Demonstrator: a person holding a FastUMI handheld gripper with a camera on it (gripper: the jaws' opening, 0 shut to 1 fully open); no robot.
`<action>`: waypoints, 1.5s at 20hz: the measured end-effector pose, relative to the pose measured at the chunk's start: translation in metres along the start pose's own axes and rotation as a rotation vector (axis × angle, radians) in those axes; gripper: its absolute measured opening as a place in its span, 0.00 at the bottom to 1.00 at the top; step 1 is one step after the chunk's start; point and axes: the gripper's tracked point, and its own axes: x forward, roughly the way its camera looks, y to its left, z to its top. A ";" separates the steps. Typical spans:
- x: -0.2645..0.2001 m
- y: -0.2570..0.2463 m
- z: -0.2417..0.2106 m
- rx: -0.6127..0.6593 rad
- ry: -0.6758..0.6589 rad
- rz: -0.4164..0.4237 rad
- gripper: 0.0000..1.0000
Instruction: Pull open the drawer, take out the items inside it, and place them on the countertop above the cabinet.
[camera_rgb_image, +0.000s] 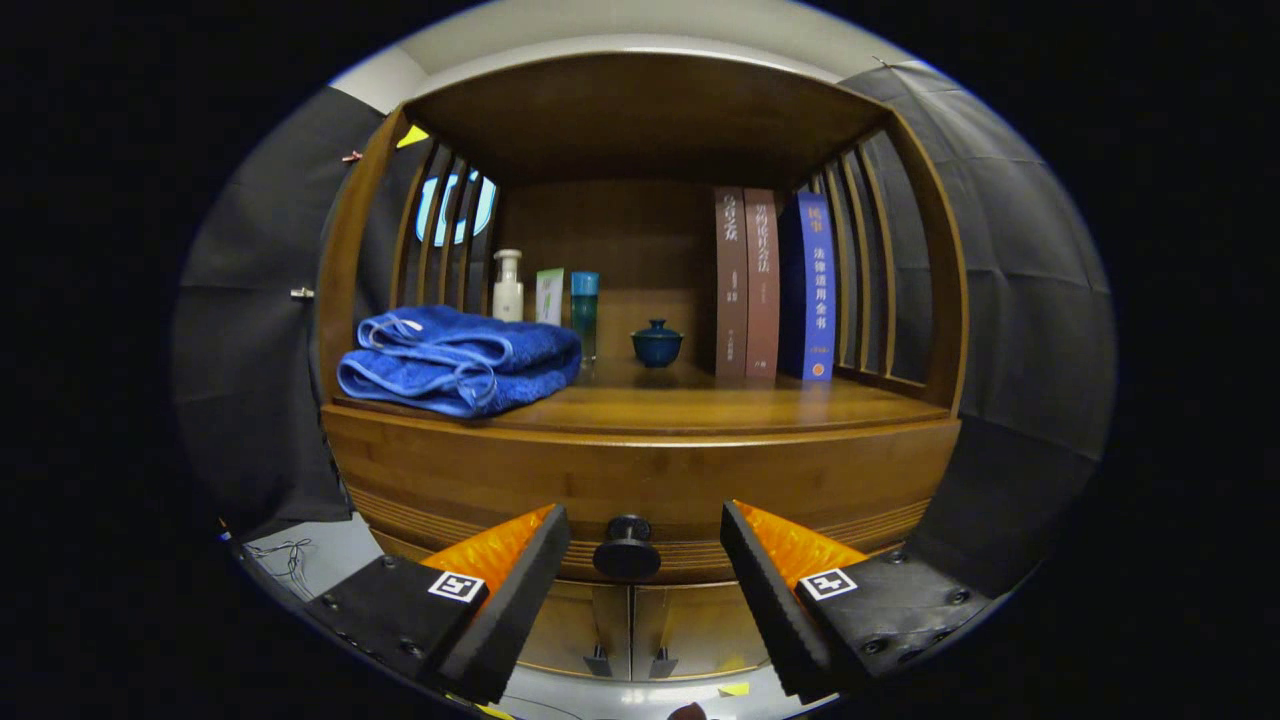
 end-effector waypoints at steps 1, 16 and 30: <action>0.002 0.001 -0.008 0.002 0.010 0.002 0.98; 0.011 0.007 -0.030 0.018 0.064 0.018 0.34; -0.093 0.005 -0.041 0.036 0.073 0.042 0.33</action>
